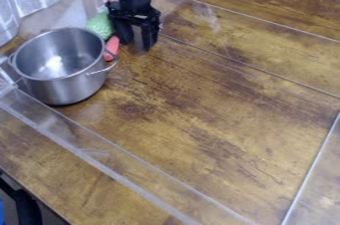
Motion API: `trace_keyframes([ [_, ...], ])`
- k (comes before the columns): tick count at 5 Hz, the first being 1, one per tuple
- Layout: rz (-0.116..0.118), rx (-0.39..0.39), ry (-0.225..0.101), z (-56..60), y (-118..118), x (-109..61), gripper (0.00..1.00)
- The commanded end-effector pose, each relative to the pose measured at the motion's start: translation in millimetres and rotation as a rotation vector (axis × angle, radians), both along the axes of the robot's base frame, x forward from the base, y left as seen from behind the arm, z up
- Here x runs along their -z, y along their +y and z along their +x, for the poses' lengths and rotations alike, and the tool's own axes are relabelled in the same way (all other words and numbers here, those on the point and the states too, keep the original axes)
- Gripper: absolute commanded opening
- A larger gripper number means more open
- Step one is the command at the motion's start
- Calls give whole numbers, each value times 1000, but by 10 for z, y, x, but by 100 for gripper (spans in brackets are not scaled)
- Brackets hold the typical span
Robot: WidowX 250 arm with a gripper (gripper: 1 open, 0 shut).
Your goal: Move the pink spoon to the left side of the table
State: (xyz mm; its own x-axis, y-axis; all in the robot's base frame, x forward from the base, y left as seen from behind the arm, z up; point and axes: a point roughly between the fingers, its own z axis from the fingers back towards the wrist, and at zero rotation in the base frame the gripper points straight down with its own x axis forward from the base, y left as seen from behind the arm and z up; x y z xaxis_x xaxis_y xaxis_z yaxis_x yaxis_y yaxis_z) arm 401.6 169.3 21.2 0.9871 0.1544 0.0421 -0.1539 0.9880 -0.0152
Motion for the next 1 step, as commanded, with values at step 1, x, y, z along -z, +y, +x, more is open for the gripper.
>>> trace_keyframes([
  [1,5,-43,9,-82,15,32,0],
])
